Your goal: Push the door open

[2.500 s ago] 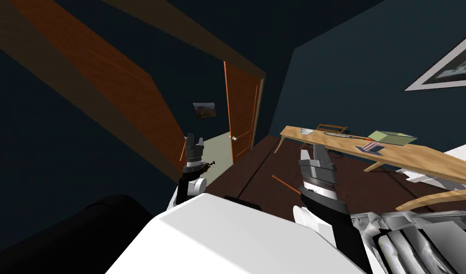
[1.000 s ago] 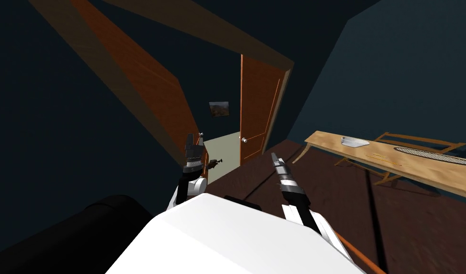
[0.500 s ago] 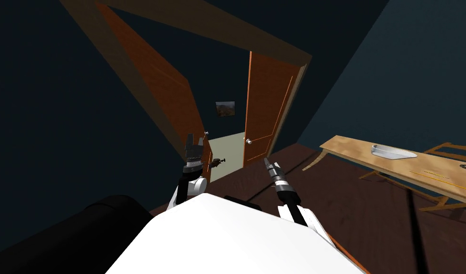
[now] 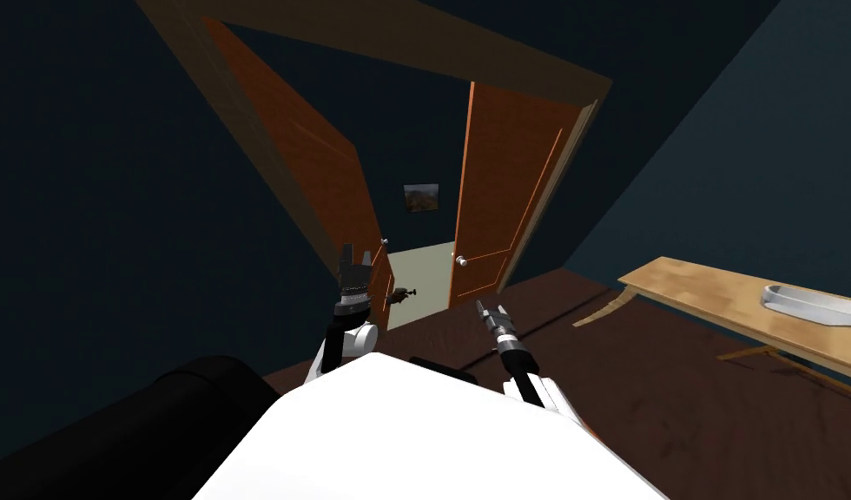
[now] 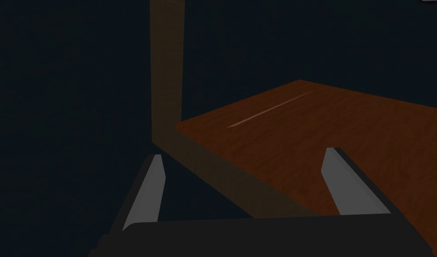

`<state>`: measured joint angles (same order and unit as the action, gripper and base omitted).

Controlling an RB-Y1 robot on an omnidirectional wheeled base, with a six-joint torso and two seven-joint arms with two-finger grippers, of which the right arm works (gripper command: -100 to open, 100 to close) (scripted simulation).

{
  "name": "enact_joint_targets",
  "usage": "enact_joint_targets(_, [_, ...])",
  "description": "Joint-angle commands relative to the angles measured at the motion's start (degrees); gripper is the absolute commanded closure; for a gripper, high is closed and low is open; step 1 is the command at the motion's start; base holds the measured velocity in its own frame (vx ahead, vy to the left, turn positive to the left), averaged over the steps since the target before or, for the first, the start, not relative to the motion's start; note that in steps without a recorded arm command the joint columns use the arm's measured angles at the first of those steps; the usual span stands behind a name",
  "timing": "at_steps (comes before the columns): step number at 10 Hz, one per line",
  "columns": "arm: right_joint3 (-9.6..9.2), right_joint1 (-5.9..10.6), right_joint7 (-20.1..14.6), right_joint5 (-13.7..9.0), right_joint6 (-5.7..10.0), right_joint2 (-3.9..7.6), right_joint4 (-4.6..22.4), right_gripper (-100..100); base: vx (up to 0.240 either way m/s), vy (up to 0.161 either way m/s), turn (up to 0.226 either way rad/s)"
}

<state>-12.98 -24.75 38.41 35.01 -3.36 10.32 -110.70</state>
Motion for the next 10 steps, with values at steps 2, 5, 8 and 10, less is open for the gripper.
enact_joint_targets(2, [-1.89,0.46,3.67,3.81,-4.04,1.89,2.33,-100,0.044,-0.029,0.165])
enact_joint_targets(5, [-3.49,1.23,7.13,7.55,-7.34,3.27,5.28,-100,0.039,-0.033,0.139])
enact_joint_targets(8, [-5.93,2.39,12.28,13.19,-12.37,5.35,9.78,-100,0.064,-0.051,0.199])
enact_joint_targets(10, [-6.76,2.79,14.63,15.8,-14.07,6.05,11.3,-100,0.039,-0.042,0.117])
